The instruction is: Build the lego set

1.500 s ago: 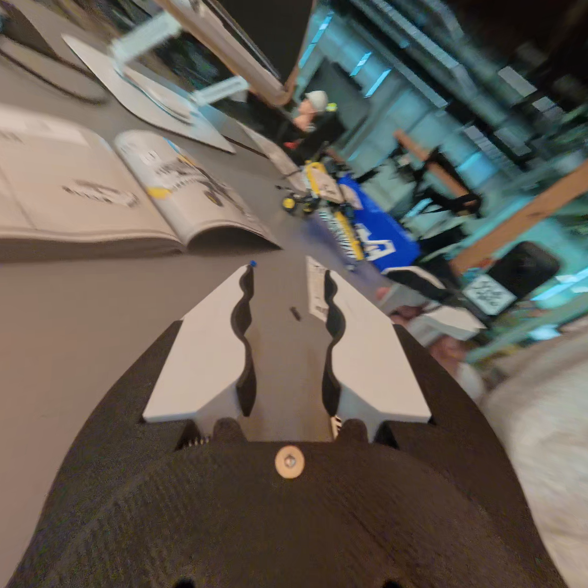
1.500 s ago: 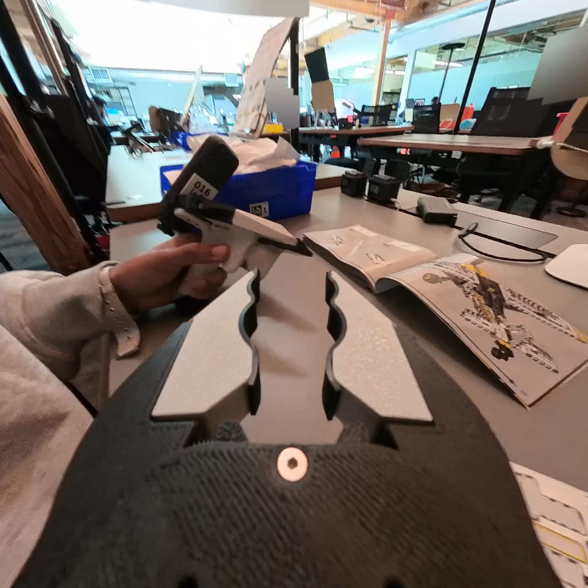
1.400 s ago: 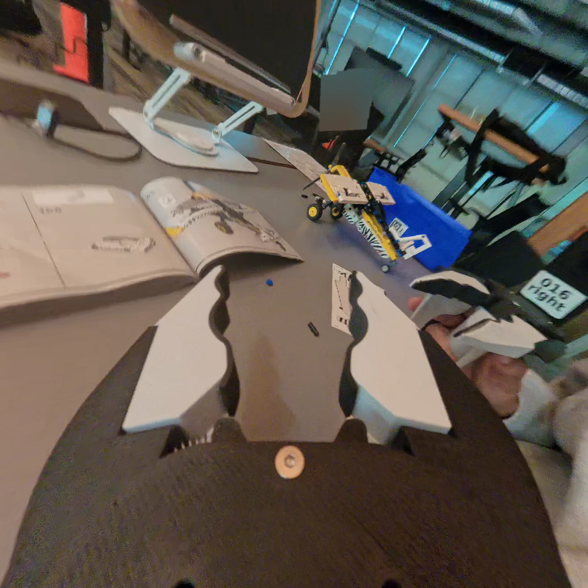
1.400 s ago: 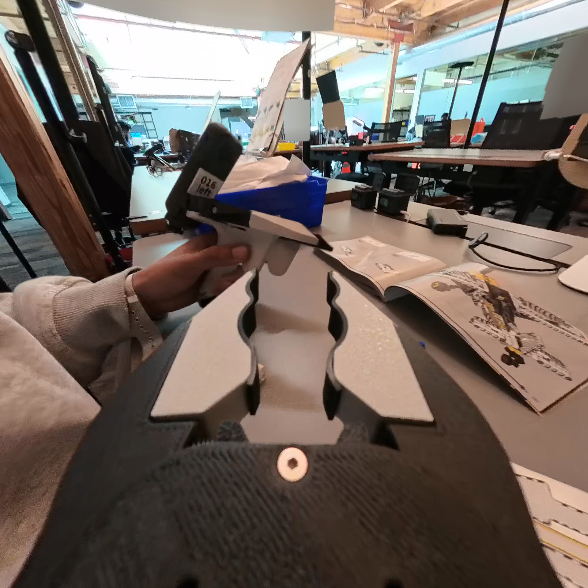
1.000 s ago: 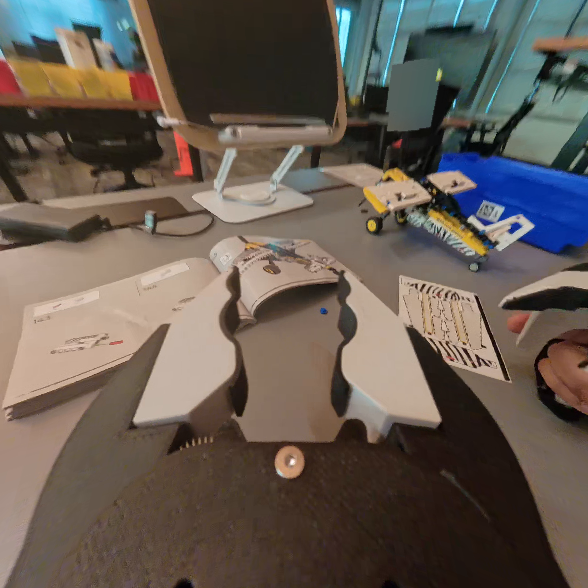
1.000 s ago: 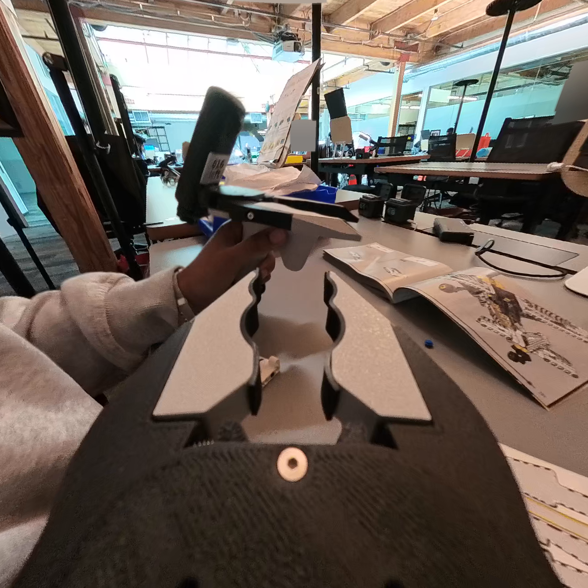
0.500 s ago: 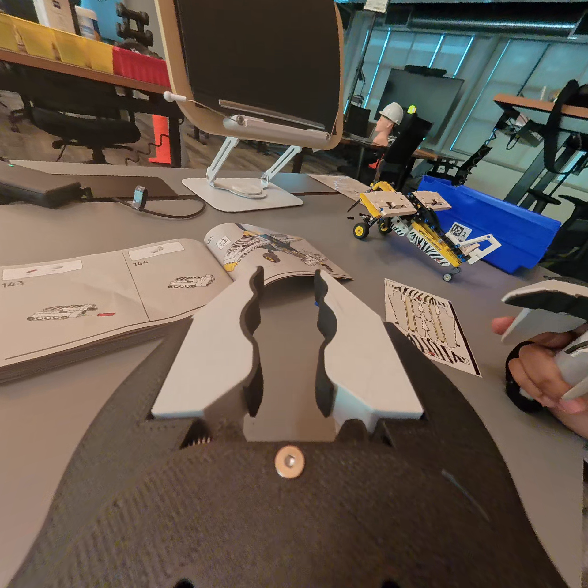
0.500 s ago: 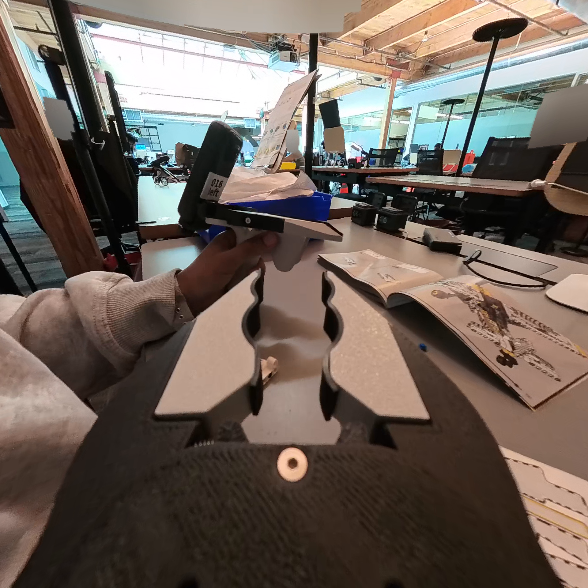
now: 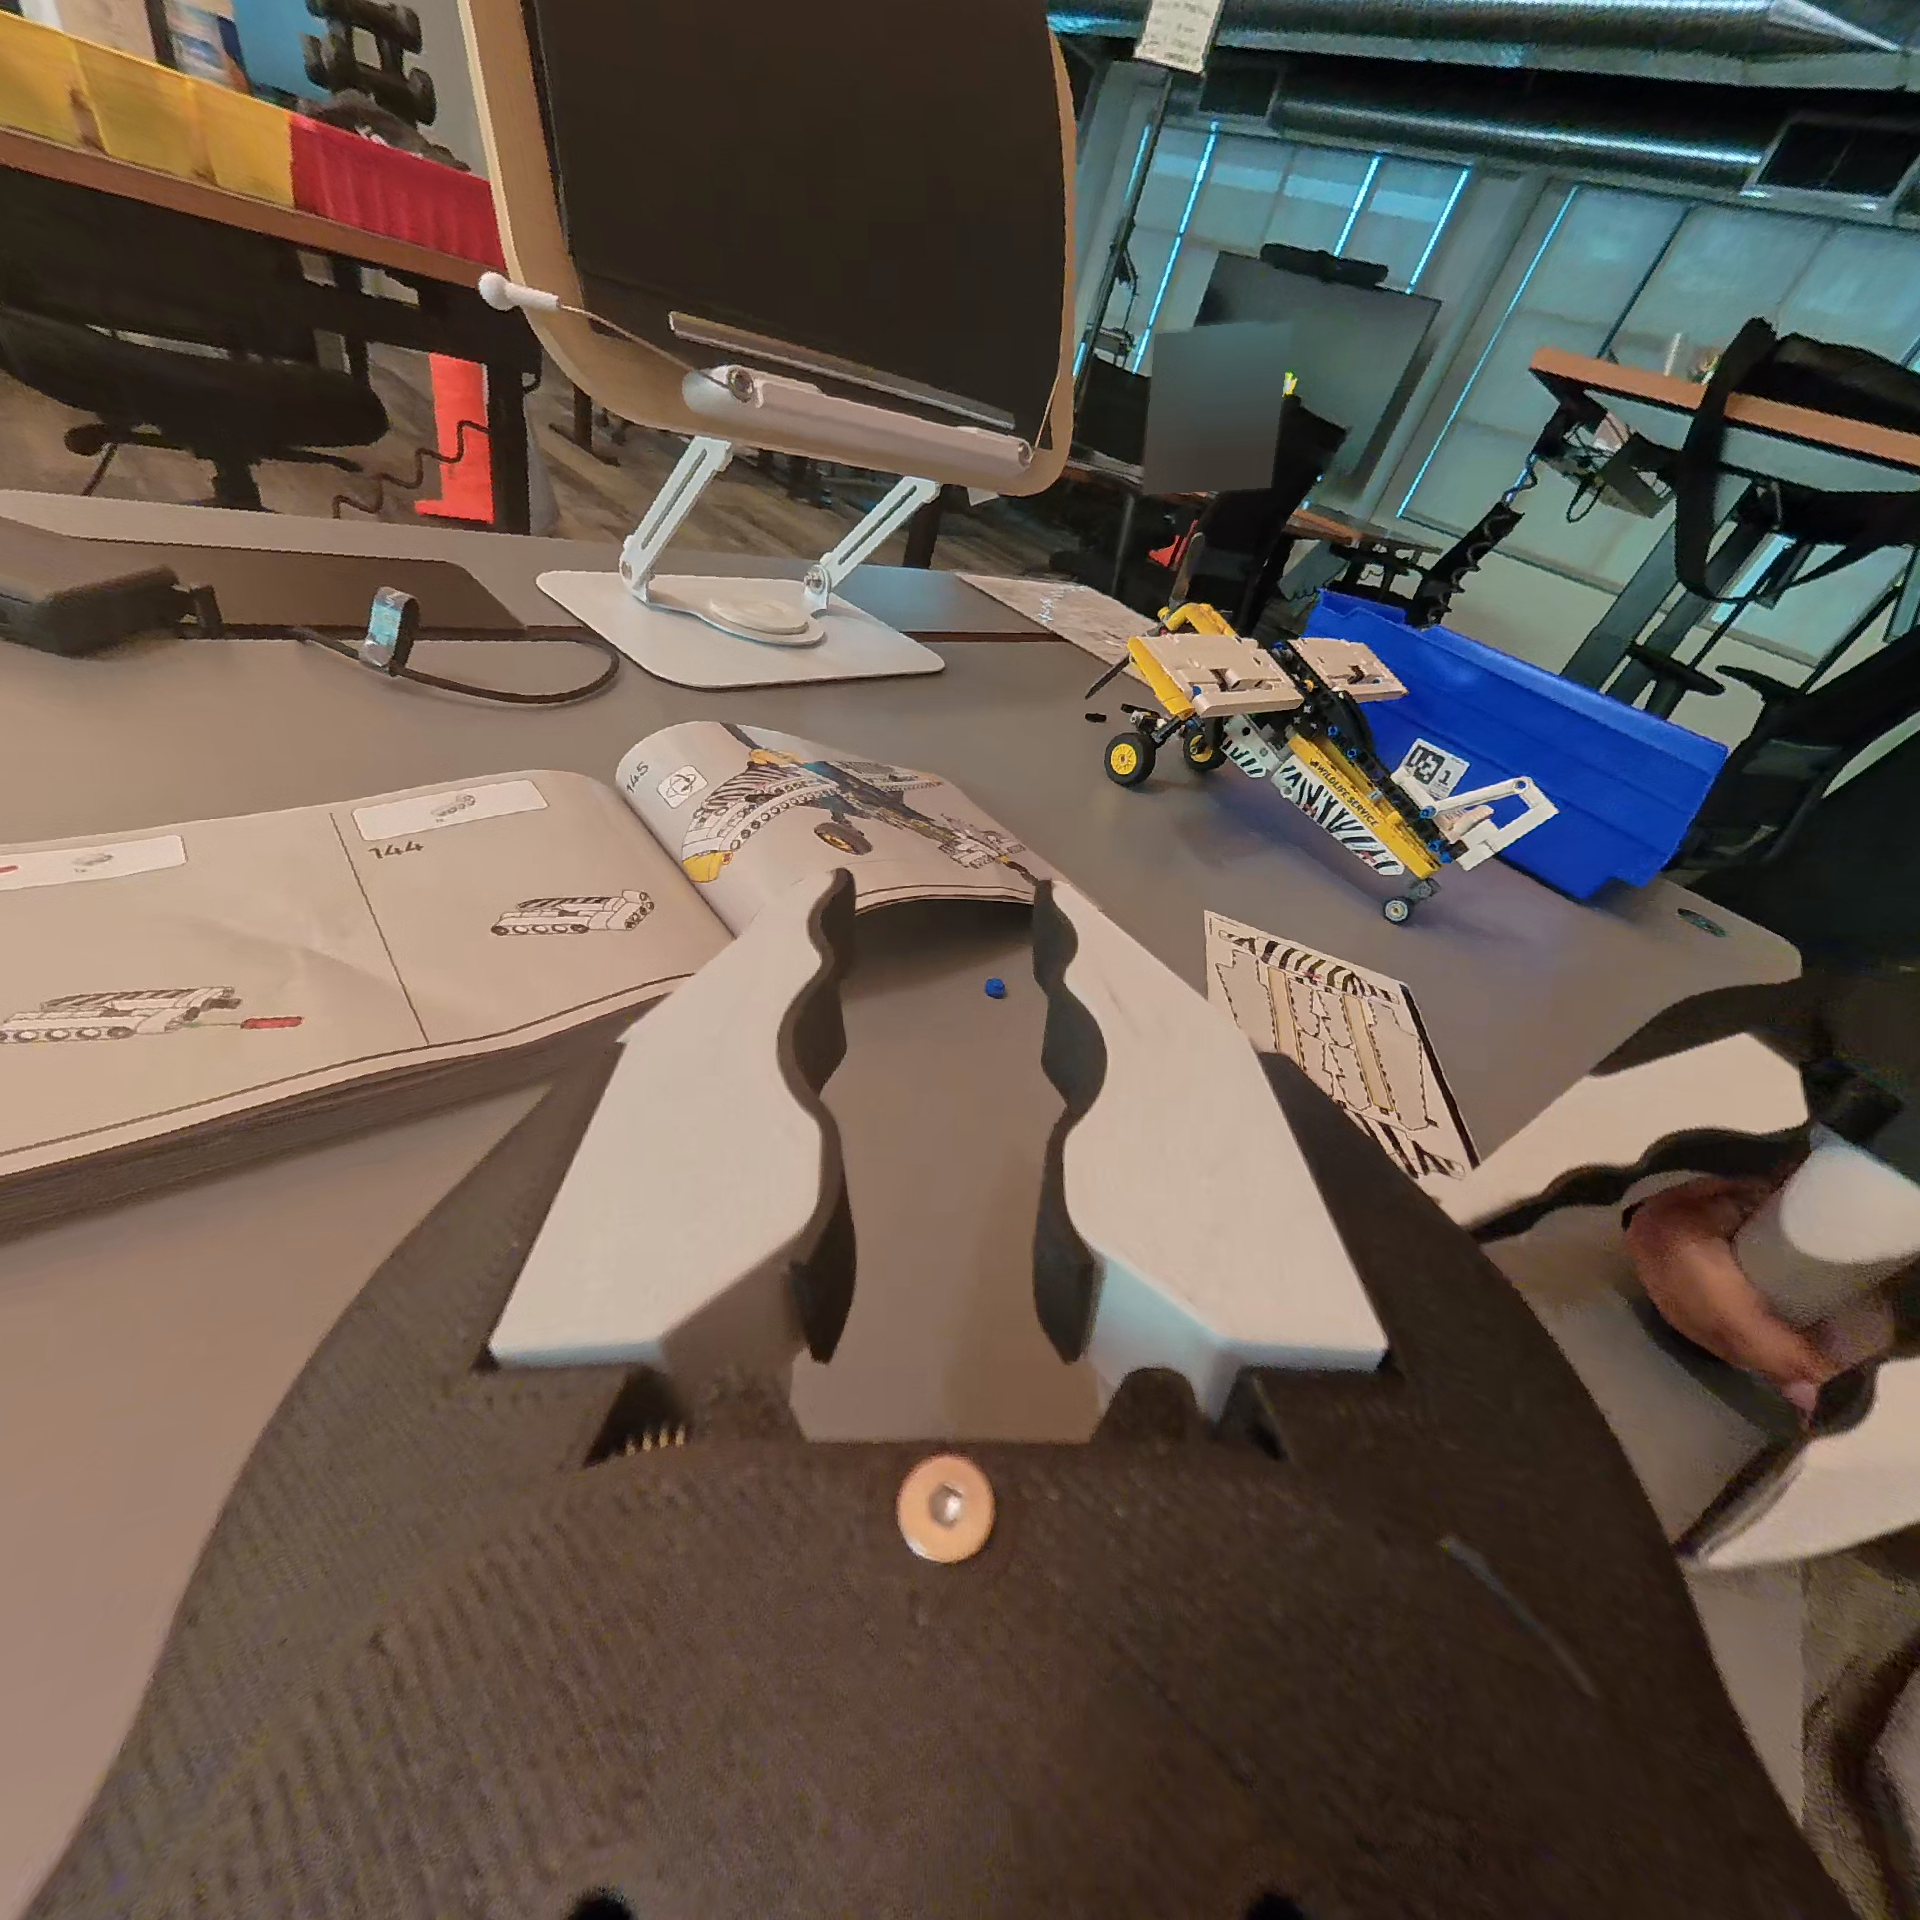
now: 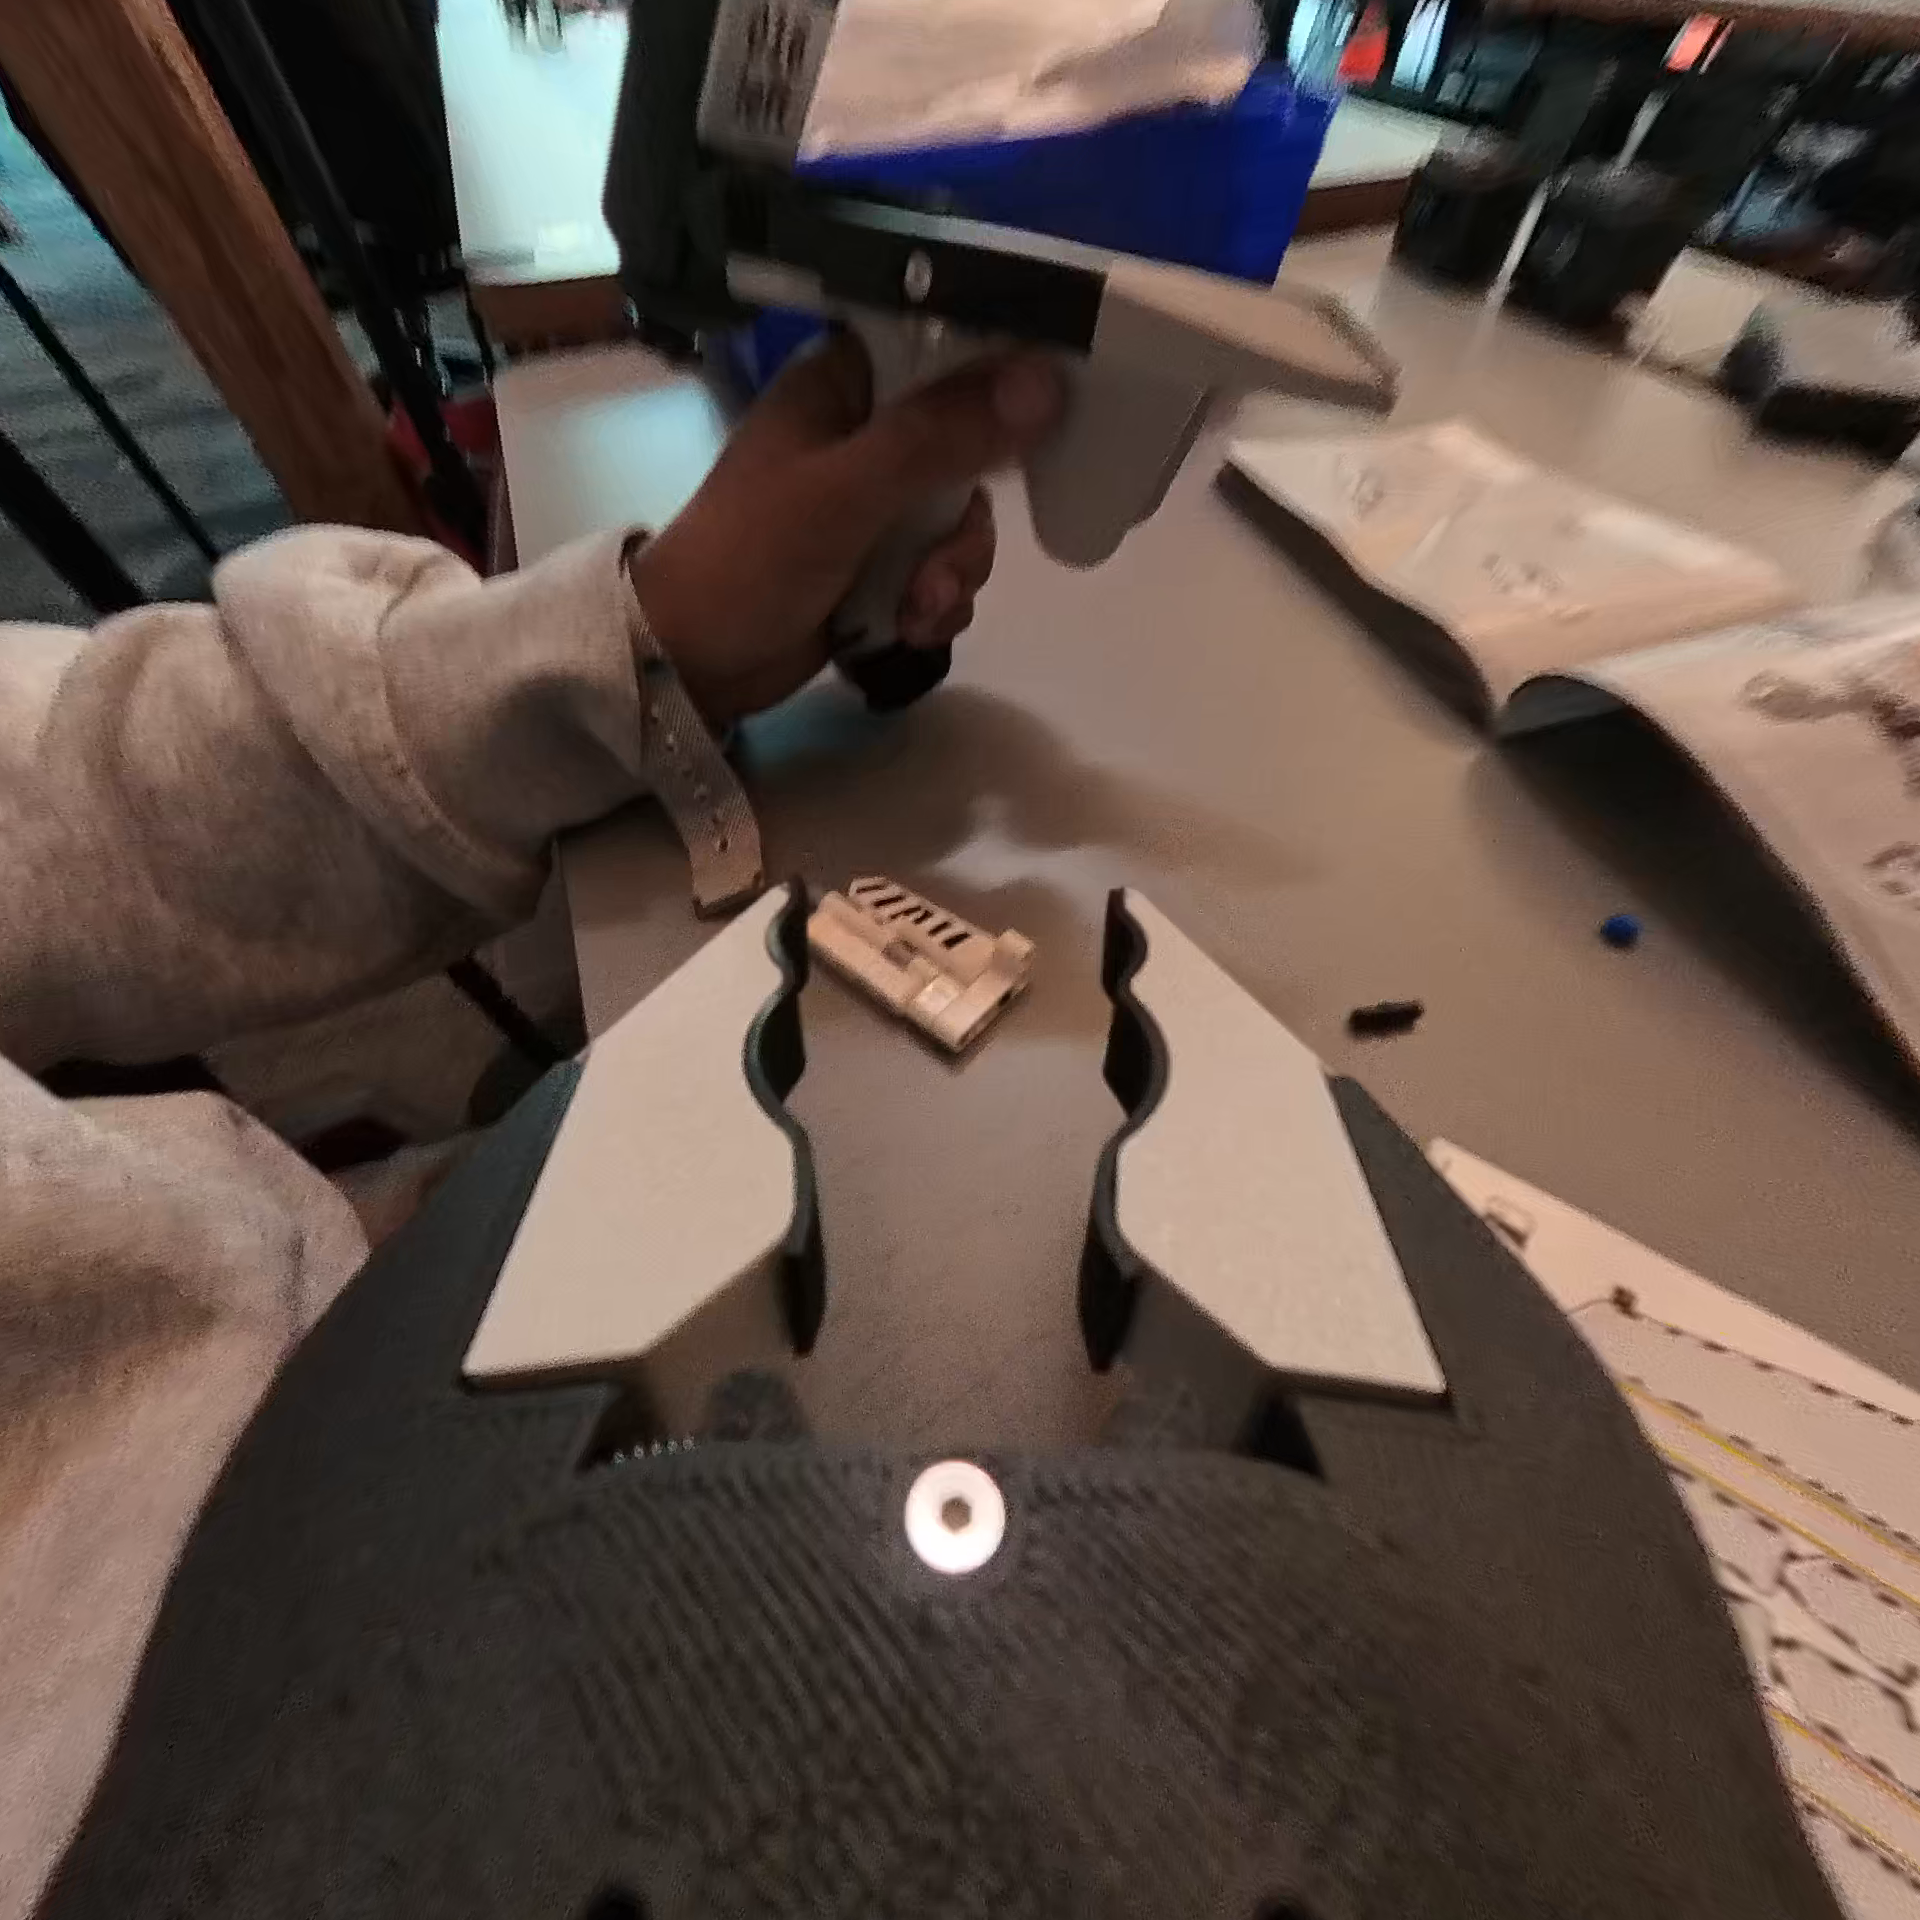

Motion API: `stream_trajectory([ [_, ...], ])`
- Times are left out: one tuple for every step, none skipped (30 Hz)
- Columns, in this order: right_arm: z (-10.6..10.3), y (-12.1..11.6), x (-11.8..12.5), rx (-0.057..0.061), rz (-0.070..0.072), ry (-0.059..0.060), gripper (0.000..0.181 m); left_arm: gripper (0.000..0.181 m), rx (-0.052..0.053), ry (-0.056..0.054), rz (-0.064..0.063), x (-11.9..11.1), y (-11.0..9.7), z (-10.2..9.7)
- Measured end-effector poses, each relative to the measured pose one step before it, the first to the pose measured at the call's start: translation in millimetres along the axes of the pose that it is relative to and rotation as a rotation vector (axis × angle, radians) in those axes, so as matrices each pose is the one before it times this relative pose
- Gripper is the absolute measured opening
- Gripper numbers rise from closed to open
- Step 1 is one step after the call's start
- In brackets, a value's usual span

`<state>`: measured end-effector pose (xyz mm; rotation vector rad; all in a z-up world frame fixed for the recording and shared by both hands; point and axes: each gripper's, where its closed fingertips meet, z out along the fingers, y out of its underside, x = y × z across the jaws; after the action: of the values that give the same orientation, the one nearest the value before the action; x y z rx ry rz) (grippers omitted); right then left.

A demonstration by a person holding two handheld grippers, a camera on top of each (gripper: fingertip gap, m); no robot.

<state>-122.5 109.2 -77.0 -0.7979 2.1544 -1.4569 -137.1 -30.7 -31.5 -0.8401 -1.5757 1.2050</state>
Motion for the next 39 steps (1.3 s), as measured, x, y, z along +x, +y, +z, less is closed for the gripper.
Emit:
stream_trajectory([
  [3.39,6.24,-2.18,-0.0467,0.0078,-0.0108,0.058,0.033,-0.0028,0.0014,0.002,0.56,0.5,0.37],
  [3.35,5.7,-1.31,-0.0424,0.0078,-0.0078,0.058,0.033,-0.0027,0.0018,0.0014,0.56,0.57,0.2],
  [3.28,5.11,-0.95,-0.039,0.0081,-0.007,0.058,0.033,-0.0028,0.0025,0.0009,0.61,0.56,0.22],
  [3.19,4.87,-1.32,-0.0363,0.0074,-0.0106,0.059,0.033,-0.0026,0.0016,0.0002,0.55,0.54,0.02],
  [2.9,4.44,-0.86,-0.0336,0.008,-0.008,0.059,0.033,-0.0017,0.0011,-0.0009,0.34,0.59,-0.07],
  [2.72,3.98,-0.69,-0.0304,0.0068,-0.0057,0.06,0.033,-0.0009,0.0019,-0.002,0.39,0.44,-0.17],
  [2.35,3.48,-0.42,-0.0258,0.0031,-0.0029,0.06,0.033,-0.0002,0.0016,-0.0029,0.36,0.33,-0.3],
  [2.0,2.22,0.13,-0.0189,-0.0009,0.0022,0.06,0.033,0.0005,0.0012,-0.0037,0.16,0.31,-0.41],
  [1.28,1.46,1.07,-0.012,0.0,0.0085,0.059,0.034,0.0007,0.0016,-0.0047,0.08,0.22,-0.44],
  [0.82,0.92,1.12,-0.0078,0.0007,0.0088,0.058,0.034,0.0005,0.0026,-0.0056,0.38,0.37,-0.37],
  [0.67,0.73,0.6,-0.0059,0.0008,0.0042,0.057,0.034,0.0003,0.0032,-0.0058,0.4,0.26,-0.37],
  [0.64,0.69,0.27,-0.0056,0.0025,0.0002,0.057,0.034,-0.0001,0.0028,-0.0052,0.4,0.45,-0.32],
  [0.68,0.8,0.41,-0.0066,0.0053,-0.001,0.056,0.035,-0.0005,0.0017,-0.004,0.24,0.42,-0.17],
  [1.12,1.11,0.49,-0.0093,0.0078,-0.0026,0.054,0.035,-0.0007,0.0007,-0.0027,-0.02,0.41,0.04],
  [0.96,0.49,0.82,-0.0057,0.0096,-0.0024,0.053,0.035,-0.0017,0.0005,-0.002,-0.07,0.43,0.27],
  [-0.15,-0.5,1.2,0.0029,0.0109,0.0004,0.05,0.035,-0.0034,0.0014,-0.0017,0.09,0.55,0.56],
  [-0.11,-0.34,1.12,0.0026,0.0134,-0.0027,0.048,0.035,-0.0045,0.0023,-0.002,0.07,0.84,0.83],
  [-0.08,-0.32,1.65,0.0023,0.016,-0.0006,0.045,0.035,-0.0055,0.0029,-0.0017,0.3,0.91,0.83],
  [-0.04,-0.29,2.58,0.002,0.0188,0.0053,0.041,0.035,-0.0063,0.0028,-0.001,0.38,1.04,0.94],
  [0.02,-0.3,3.26,0.0011,0.0187,0.0103,0.034,0.036,-0.0062,0.0021,-0.0001,0.3,1.06,0.91],
  [0.12,0.02,1.73,-0.0004,0.0122,0.0031,0.029,0.036,-0.0056,0.0015,0.0005,0.26,0.9,0.83],
  [0.37,0.48,-0.44,-0.0039,0.0046,-0.0069,0.02,0.036,-0.005,0.0016,0.0008,0.32,0.76,0.64],
  [0.67,0.65,-1.31,-0.0059,-0.0007,-0.011,0.014,0.036,-0.0039,0.0015,0.0012,0.34,0.53,0.5],
  [-0.04,0.0,0.41,0.0002,0.0008,0.0027,0.013,0.036,-0.002,0.0006,0.0009,0.13,0.28,0.24],
  [-0.03,0.11,0.36,-0.0012,0.0006,0.0024,0.011,0.036,-0.0007,0.0009,-0.0001,0.19,0.09,0.14],
  [0.09,0.33,-0.17,-0.0021,0.0003,-0.0021,0.008,0.036,0.0003,0.0019,-0.0012,0.14,-0.11,-0.02],
  [-0.01,0.14,-0.12,-0.0009,0.0017,-0.0021,0.006,0.036,0.001,0.0019,-0.0017,0.2,-0.08,-0.09],
  [-0.18,0.05,-0.09,-0.0002,0.0023,-0.0031,0.003,0.037,0.0013,0.0013,-0.002,-0.01,-0.14,-0.24],
  [-0.29,-0.44,0.19,0.0033,0.0032,-0.0016,0.002,0.037,0.0014,0.0018,-0.0019,0.1,-0.16,-0.13],
  [-0.88,-1.1,-0.06,0.0088,0.0015,-0.0018,0.001,0.037,0.0016,0.003,-0.0013,0.33,-0.25,-0.16],
  [-1.63,-1.67,0.06,0.0146,-0.0008,0.0008,0.001,0.037,0.0017,0.0032,-0.0008,0.54,-0.2,-0.1],
  [-1.83,-1.34,0.55,0.014,-0.0017,0.0044,0.001,0.037,0.0007,0.0023,-0.0002,0.3,-0.1,-0.05],
  [-1.62,0.48,1.12,0.0035,-0.0022,0.007,0.001,0.038,-0.0007,0.0016,0.0011,0.41,0.08,0.08],
  [-1.64,1.91,1.51,-0.0036,-0.0021,0.0075,0.001,0.038,-0.001,0.0013,0.0015,0.35,0.11,0.07],
  [-2.08,1.93,1.63,-0.0026,-0.002,0.0086,0.001,0.038,-0.0007,0.0029,0.0012,0.59,-0.03,-0.02],
  [-3.11,0.8,1.58,0.0073,-0.003,0.0087,0.001,0.039,0.0015,0.0075,0.0019,1.41,-0.23,-0.13],
  [-4.32,-0.44,1.26,0.0185,-0.0043,0.0087,0.0,0.042,0.0041,0.0154,0.0029,2.79,-0.68,-0.05],
  [-4.97,-0.34,1.89,0.0196,-0.0038,0.0119,0.0,0.045,0.0024,0.0218,0.0018,3.93,-0.42,0.11],
  [-5.37,0.54,2.89,0.0158,-0.0004,0.0164,0.0,0.048,0.0037,0.0407,0.0034,7.47,-0.58,0.33],
])
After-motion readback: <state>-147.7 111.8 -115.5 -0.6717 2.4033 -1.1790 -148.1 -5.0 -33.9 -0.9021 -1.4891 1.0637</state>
